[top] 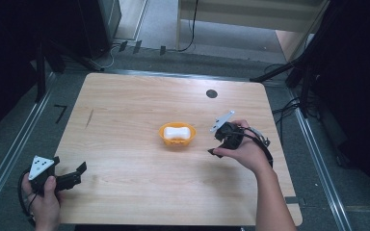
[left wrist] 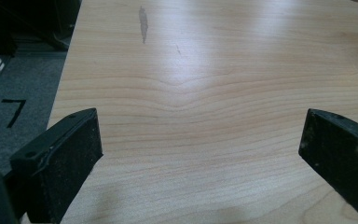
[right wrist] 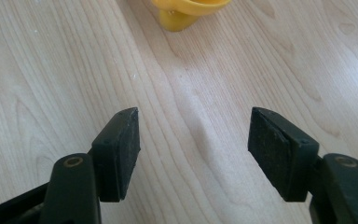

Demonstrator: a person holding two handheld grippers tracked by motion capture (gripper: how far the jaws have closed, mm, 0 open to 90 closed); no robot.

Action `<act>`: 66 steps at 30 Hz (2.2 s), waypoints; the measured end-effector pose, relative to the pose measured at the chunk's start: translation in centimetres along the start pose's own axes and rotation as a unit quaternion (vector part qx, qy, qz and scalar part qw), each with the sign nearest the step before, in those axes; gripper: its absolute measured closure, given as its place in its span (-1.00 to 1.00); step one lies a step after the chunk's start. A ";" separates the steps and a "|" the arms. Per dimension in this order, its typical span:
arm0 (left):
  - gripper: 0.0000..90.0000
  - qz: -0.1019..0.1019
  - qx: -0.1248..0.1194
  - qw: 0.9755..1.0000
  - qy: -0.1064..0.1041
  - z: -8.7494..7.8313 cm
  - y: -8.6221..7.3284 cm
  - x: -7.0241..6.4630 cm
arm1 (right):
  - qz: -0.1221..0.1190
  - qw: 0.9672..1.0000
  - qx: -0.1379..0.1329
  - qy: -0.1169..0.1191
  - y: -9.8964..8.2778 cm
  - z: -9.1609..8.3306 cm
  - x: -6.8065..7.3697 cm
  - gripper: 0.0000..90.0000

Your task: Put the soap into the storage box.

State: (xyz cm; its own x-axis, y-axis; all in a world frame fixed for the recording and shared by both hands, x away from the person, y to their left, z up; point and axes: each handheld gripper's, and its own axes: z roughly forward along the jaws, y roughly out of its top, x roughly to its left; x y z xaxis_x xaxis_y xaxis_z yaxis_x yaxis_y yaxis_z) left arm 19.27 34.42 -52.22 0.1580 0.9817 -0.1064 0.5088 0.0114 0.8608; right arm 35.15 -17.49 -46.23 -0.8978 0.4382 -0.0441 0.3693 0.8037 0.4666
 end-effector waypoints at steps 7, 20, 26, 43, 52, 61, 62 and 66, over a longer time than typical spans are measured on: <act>-1.00 0.000 -0.001 1.000 -0.001 0.0 0.0 0.0 | 0.045 0.998 -0.029 -0.010 -2.6 -0.4 0.2 -0.35; -1.00 0.001 -0.002 1.000 0.001 0.0 0.0 -0.1 | 0.103 0.990 -0.089 -0.031 -7.2 -1.0 0.9 -0.54; -1.00 0.002 -0.002 1.000 0.002 0.0 0.0 -0.1 | 0.131 0.983 -0.121 -0.034 -9.3 -1.3 1.3 -0.64; -1.00 0.006 -0.002 1.000 0.002 0.0 0.0 -0.1 | 0.218 0.953 -0.199 -0.071 -16.4 -2.4 3.1 -1.00; -1.00 0.005 -0.002 1.000 0.002 0.0 -0.1 -0.2 | 0.255 0.936 -0.222 -0.099 -20.7 -3.1 4.2 -1.00; -1.00 0.007 -0.003 1.000 0.003 -0.1 -0.1 -0.2 | 0.282 0.920 -0.241 -0.124 -23.9 -4.0 5.2 -1.00; -1.00 0.007 -0.003 1.000 0.004 -0.1 -0.1 -0.2 | 0.286 0.919 -0.241 -0.128 -24.3 -4.1 5.4 -1.00; -1.00 0.008 -0.003 1.000 0.004 -0.1 -0.1 -0.2 | 0.298 0.911 -0.248 -0.140 -25.7 -4.3 5.8 -1.00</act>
State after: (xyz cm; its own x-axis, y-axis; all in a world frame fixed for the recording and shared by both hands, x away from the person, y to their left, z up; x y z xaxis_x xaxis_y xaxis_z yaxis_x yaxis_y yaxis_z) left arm 19.15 34.21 -52.21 0.1605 0.9831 -0.0883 0.5010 -0.0041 0.8655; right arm 19.40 -37.32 -54.70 -0.4512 0.8784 0.1574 0.5553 0.1383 0.8200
